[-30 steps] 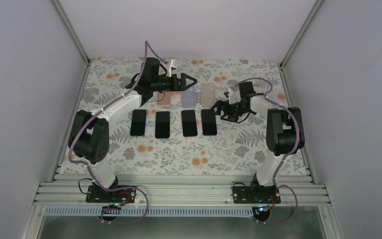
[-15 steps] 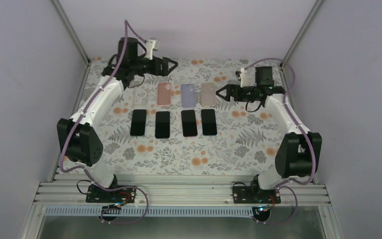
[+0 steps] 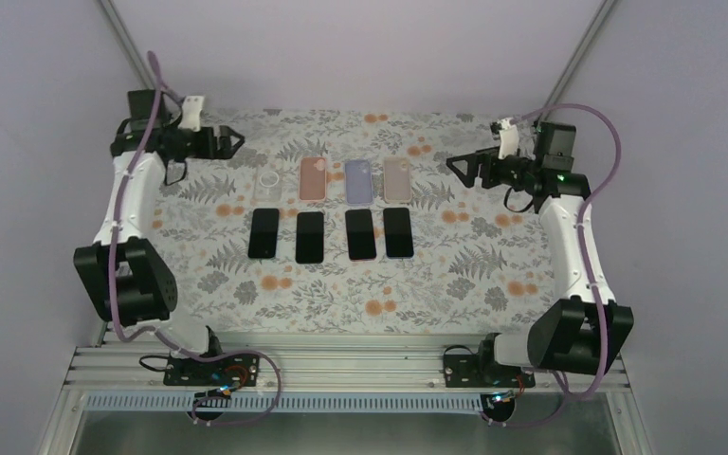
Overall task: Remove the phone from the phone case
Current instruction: Reset both arms
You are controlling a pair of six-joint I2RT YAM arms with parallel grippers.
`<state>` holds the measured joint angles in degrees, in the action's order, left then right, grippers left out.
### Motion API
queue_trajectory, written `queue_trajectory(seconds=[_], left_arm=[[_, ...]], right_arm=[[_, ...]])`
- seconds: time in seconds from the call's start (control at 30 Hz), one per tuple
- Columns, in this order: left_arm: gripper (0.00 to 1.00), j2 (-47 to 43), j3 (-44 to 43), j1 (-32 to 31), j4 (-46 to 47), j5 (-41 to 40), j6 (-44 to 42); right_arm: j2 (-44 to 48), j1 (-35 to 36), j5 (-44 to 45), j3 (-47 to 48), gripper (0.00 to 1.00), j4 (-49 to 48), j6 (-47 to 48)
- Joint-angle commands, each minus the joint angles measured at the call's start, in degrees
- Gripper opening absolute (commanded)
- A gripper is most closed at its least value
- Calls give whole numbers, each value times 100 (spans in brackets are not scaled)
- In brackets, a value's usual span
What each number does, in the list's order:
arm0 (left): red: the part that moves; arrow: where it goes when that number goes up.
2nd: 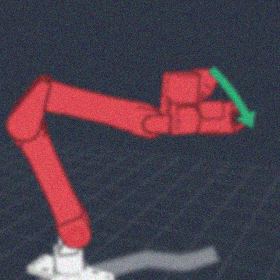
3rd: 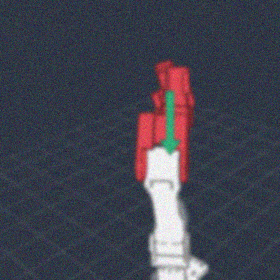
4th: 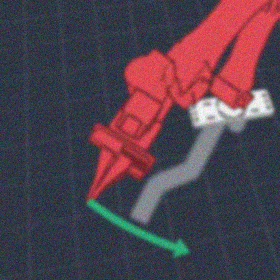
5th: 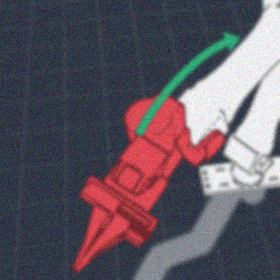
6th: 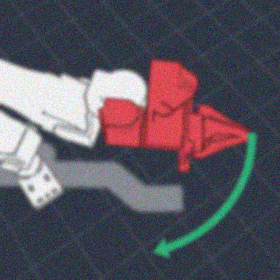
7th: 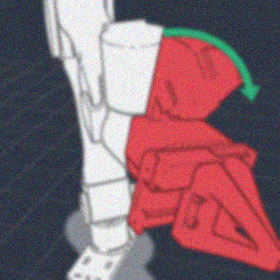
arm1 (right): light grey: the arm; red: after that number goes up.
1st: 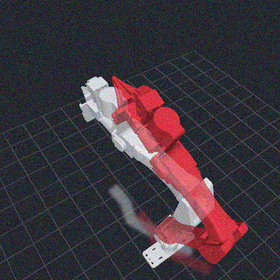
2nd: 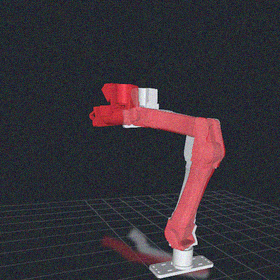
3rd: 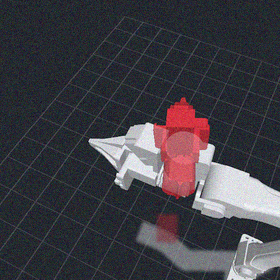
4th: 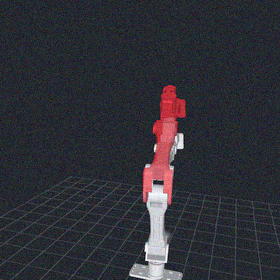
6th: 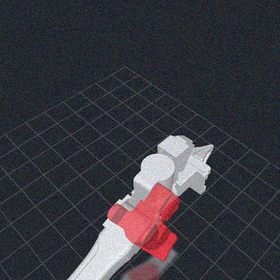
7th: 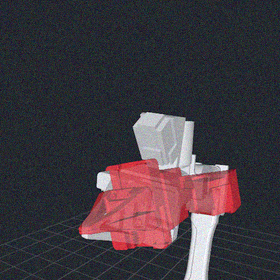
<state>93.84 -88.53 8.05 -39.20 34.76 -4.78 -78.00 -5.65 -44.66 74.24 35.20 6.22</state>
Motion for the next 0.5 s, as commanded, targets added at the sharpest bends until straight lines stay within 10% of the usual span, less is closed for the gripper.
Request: queue_trajectory(seconds=[0.0, 0.47], left_arm=[[100, -705, 540, 382, -210, 54, -695], [100, -1610, 2476, 469, 730, -247, -770]], right_arm=[[279, -279, 94, -506, 99, -89, 596], [1076, -774, -51, -2182, 99, -1092, 741]])
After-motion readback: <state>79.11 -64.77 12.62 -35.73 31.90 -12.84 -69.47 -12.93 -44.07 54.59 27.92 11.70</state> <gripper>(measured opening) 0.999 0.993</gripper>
